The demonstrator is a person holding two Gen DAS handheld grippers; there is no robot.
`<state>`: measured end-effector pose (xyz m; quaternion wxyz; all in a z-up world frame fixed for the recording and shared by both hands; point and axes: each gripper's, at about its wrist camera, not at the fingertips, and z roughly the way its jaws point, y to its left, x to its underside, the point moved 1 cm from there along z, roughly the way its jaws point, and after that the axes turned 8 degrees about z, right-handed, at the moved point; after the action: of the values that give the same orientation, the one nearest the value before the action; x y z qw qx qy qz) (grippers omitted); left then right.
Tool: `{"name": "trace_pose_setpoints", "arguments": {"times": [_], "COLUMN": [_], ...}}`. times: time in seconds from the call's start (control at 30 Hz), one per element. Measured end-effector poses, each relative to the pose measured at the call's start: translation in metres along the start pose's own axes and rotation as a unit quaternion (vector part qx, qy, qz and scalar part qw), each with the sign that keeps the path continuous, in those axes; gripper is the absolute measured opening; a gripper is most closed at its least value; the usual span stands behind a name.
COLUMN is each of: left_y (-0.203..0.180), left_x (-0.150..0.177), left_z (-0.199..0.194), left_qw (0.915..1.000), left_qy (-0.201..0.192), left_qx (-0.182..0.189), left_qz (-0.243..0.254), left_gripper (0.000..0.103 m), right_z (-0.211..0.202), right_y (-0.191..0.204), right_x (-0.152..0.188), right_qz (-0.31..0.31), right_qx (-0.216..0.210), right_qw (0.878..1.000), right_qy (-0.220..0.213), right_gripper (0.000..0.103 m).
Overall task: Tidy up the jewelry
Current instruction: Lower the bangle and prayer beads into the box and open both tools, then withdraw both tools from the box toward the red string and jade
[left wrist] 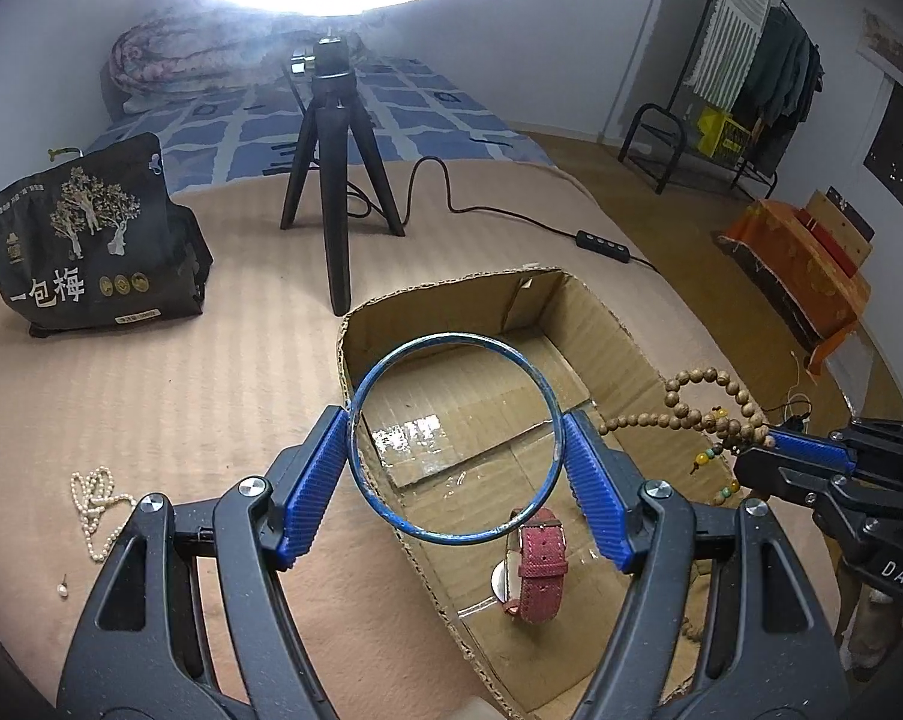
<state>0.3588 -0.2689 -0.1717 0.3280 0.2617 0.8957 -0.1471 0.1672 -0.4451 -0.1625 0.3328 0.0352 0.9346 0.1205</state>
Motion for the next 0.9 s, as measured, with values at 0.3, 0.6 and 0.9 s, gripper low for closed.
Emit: {"name": "trace_pose_setpoints", "arguments": {"times": [0.3, 0.6, 0.9], "left_y": [0.002, 0.001, 0.007], "left_x": [-0.001, 0.000, -0.001], "left_z": [0.001, -0.013, -0.050], "left_qw": [0.9999, 1.0000, 0.9997], "left_qy": [0.011, 0.001, -0.024], "left_qx": [0.005, 0.001, -0.008], "left_qz": [-0.008, -0.002, -0.002], "left_gripper": [0.075, 0.075, 0.075], "right_z": [-0.004, -0.007, -0.025], "right_y": [0.011, 0.015, 0.030], "right_x": [0.006, 0.009, 0.009], "right_qz": [-0.021, -0.017, -0.027], "right_qx": [0.023, 0.029, 0.036], "right_qw": [1.000, 0.999, 0.999], "right_qy": [-0.005, -0.002, -0.012], "right_gripper": [0.061, 0.063, 0.063]}}
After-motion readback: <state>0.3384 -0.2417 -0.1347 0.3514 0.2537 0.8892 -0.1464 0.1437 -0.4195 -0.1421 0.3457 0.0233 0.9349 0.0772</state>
